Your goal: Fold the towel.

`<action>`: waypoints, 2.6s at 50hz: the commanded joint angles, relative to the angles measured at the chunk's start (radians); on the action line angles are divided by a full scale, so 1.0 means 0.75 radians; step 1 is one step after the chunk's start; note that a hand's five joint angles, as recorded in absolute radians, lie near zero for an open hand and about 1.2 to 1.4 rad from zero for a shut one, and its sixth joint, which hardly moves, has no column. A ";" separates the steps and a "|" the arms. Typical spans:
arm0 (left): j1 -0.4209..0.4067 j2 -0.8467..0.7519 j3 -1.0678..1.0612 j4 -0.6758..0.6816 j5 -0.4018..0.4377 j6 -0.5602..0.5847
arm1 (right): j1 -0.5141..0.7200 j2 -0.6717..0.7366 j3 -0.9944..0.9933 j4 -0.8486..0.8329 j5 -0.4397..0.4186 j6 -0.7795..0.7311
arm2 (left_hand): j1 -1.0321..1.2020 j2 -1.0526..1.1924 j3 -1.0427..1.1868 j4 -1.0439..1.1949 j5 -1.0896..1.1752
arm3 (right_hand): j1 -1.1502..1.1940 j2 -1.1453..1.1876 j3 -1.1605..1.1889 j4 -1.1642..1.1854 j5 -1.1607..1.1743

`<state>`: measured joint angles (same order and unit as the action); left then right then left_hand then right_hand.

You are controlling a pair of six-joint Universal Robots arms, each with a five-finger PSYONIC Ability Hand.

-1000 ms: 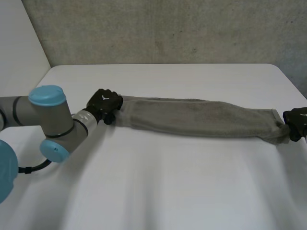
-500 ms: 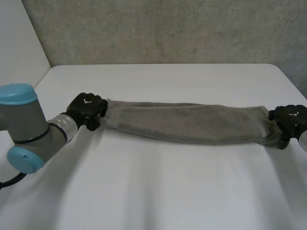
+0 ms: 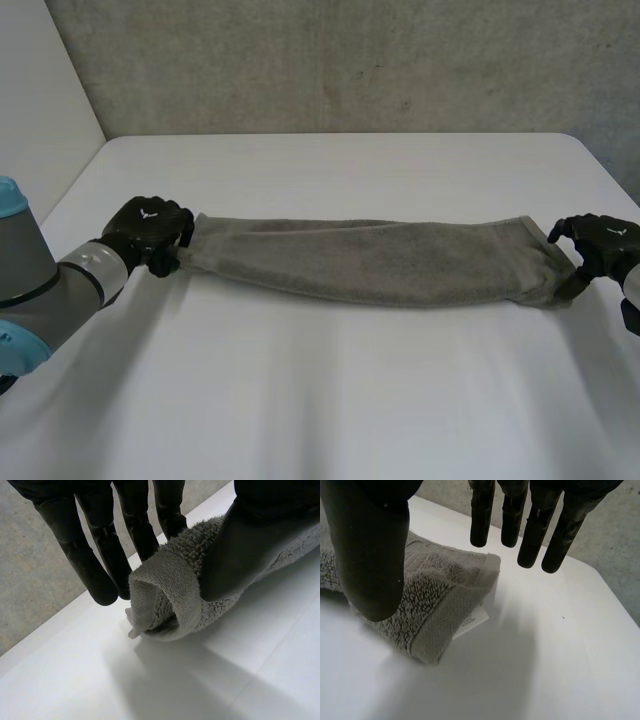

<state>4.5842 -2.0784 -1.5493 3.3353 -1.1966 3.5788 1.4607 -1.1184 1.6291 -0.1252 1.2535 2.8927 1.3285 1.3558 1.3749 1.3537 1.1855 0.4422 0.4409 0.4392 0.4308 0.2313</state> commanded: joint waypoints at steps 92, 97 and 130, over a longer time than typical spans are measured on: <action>0.009 0.313 -0.176 0.038 -0.016 -0.080 | 0.940 0.139 -0.421 -0.236 0.325 -0.699 | -1.377 -1.413 -1.439 -1.411 -1.419 | 1.272 1.274 1.276 1.287 1.321; -0.015 0.313 -0.166 0.038 -0.016 -0.129 | 1.131 0.244 -0.434 -0.252 0.313 -0.699 | -1.377 -1.413 -1.439 -1.411 -1.419 | 1.031 1.033 1.035 1.046 1.079; -0.383 0.229 -0.135 0.120 -0.071 -0.155 | 0.552 -0.037 0.192 -0.119 0.247 -0.550 | -1.373 -1.410 -1.435 -1.407 -1.415 | 0.154 0.156 0.158 0.169 0.202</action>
<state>4.3105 -1.8893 -1.6437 3.4227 -1.2231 3.4621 1.9475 -1.1514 1.7257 -0.2032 1.4595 2.4873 0.3475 0.3561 0.3422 0.3524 0.1431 0.4876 0.4968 0.4972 0.4997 0.3321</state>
